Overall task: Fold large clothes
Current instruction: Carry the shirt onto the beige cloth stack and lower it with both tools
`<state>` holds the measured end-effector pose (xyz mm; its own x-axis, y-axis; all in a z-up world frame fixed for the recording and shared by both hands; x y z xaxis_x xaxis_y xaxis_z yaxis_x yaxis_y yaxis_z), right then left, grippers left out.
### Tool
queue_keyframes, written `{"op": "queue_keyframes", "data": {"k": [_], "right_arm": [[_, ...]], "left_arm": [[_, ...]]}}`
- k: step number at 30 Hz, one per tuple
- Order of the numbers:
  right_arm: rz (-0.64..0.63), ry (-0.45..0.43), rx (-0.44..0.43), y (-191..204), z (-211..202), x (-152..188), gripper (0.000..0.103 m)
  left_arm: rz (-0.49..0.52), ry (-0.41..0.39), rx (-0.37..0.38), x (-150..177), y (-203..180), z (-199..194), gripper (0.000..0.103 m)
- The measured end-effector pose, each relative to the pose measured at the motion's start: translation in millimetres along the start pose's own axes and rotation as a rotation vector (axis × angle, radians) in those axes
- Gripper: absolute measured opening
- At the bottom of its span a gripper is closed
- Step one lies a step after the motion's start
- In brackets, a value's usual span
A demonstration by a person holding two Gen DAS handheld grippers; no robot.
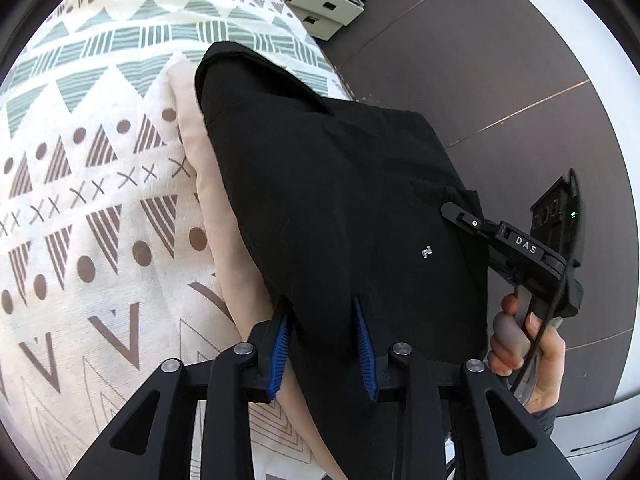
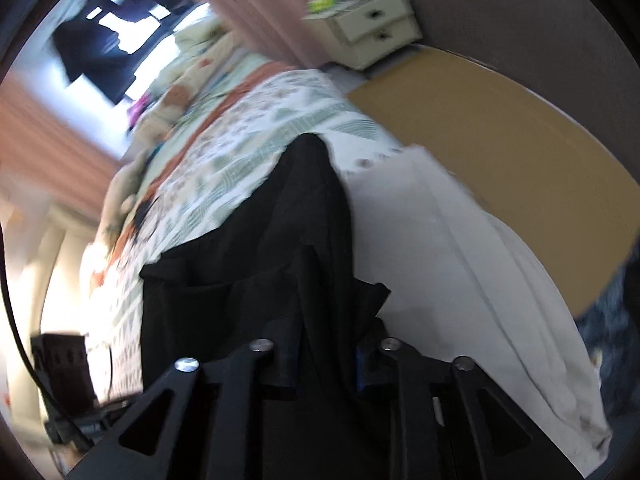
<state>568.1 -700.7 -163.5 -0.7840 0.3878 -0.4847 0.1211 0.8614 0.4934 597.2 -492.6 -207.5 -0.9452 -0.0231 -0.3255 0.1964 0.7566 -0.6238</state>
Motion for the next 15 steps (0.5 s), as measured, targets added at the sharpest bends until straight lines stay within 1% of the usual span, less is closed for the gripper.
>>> {"op": "queue_keyframes", "data": {"k": [1,2,3,4,6,7,8,10,11,13,15], "right_arm": [[0.037,-0.007,0.033,-10.5,-4.0,1.5,0.039],[0.054,-0.018,0.054,-16.4,-8.7,3.0,0.042],[0.068,-0.037,0.073,-23.8,-19.1,5.4,0.048],[0.076,-0.056,0.075,-29.4,-30.8,8.6,0.059],[0.079,-0.089,0.073,-36.2,-52.2,13.3,0.069],[0.076,-0.111,0.077,-40.1,-67.9,19.1,0.07],[0.077,-0.131,0.08,-44.1,-81.5,25.4,0.07],[0.099,-0.164,0.07,-52.8,-106.5,41.6,0.071],[0.112,-0.174,0.068,-56.4,-111.4,44.9,0.071],[0.156,-0.202,0.074,-70.5,-130.1,67.6,0.071],[0.195,-0.215,0.06,-79.1,-137.9,83.6,0.071]], "left_arm": [[-0.004,0.001,0.006,-0.3,0.7,0.8,0.035],[-0.006,0.0,0.013,-2.6,2.7,3.5,0.037],[-0.002,-0.002,0.015,8.1,-3.1,-8.1,0.038],[0.005,-0.001,0.014,9.0,-2.6,-7.5,0.039],[0.007,0.003,0.018,14.6,-0.5,-13.5,0.041],[0.003,0.002,0.021,16.5,-0.1,-14.9,0.041],[0.002,-0.001,0.022,31.0,1.6,-30.3,0.041],[0.015,-0.012,0.011,38.0,3.7,-36.0,0.041],[0.028,-0.021,0.003,41.6,4.7,-39.1,0.041],[0.052,-0.036,-0.004,49.8,-3.1,-50.9,0.041],[0.065,-0.042,-0.004,55.8,-5.0,-58.7,0.041]]}}
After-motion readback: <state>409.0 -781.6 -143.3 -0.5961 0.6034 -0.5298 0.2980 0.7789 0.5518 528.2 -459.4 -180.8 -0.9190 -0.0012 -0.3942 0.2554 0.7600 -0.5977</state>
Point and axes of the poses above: each gripper's, at about its wrist camera, not at the fingertips, and z roughly the way its jaws point, y to its left, x to its underside, the point moved 5 cm from there along z, roughly the way its jaws point, and after that the axes turned 5 degrees about -y, right-handed, at the moved point
